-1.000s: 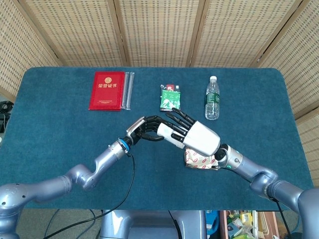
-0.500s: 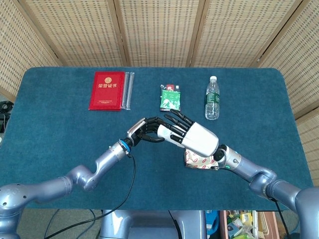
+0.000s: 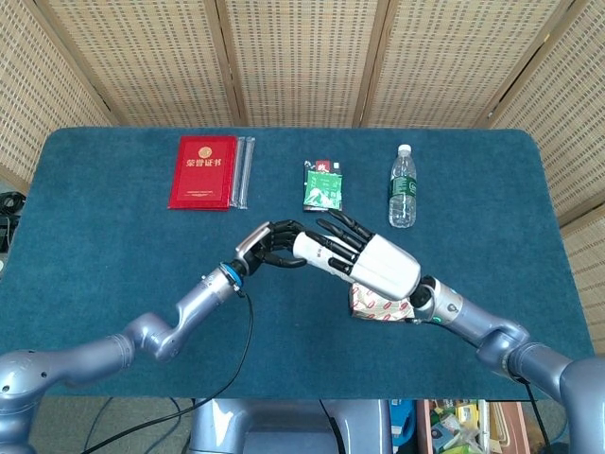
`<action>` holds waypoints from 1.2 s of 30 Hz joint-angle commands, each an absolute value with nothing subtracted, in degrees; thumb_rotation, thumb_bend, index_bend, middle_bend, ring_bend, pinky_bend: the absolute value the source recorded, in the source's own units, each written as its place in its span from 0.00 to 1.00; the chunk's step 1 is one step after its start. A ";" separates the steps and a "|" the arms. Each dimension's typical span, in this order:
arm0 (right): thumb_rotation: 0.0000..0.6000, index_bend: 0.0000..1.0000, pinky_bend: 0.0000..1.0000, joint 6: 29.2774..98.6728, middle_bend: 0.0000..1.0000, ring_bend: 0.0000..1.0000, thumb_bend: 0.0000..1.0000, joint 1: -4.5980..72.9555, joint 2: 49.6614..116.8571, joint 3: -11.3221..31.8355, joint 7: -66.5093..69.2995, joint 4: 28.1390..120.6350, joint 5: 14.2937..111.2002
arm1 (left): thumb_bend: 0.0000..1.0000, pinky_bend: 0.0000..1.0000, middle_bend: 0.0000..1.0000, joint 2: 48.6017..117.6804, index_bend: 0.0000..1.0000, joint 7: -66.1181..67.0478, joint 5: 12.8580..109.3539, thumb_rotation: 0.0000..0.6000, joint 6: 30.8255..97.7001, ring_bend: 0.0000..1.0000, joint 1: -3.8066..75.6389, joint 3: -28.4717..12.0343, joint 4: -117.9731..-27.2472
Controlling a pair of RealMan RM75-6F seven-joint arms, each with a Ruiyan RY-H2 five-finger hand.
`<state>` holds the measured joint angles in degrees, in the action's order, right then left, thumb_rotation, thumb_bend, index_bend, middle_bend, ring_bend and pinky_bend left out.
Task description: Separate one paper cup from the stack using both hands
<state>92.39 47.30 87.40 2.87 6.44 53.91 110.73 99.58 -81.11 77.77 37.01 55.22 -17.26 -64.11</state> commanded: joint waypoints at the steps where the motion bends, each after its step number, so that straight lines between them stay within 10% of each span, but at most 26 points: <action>1: 1.00 0.66 0.05 93.72 0.22 0.02 0.52 46.29 86.55 2.25 6.72 53.51 110.89 | 0.13 0.46 0.51 99.16 0.54 -81.72 77.89 1.00 37.00 0.45 54.70 -16.94 -63.19; 13: 1.00 0.66 0.05 94.66 0.22 0.02 0.52 43.70 80.42 -1.27 5.40 51.76 112.72 | 0.13 0.46 0.51 92.22 0.54 -76.44 83.04 1.00 41.28 0.45 50.74 -11.78 -54.29; 36: 1.00 0.67 0.05 67.52 0.22 0.04 0.52 52.33 71.05 -9.53 -14.94 61.74 121.83 | 0.13 0.46 0.51 87.36 0.54 -18.88 78.41 1.00 48.93 0.44 40.77 -6.15 -47.93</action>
<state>69.92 51.35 70.54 -9.44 -12.90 60.09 121.73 86.88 -20.00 79.54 49.10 41.69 -6.45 -47.98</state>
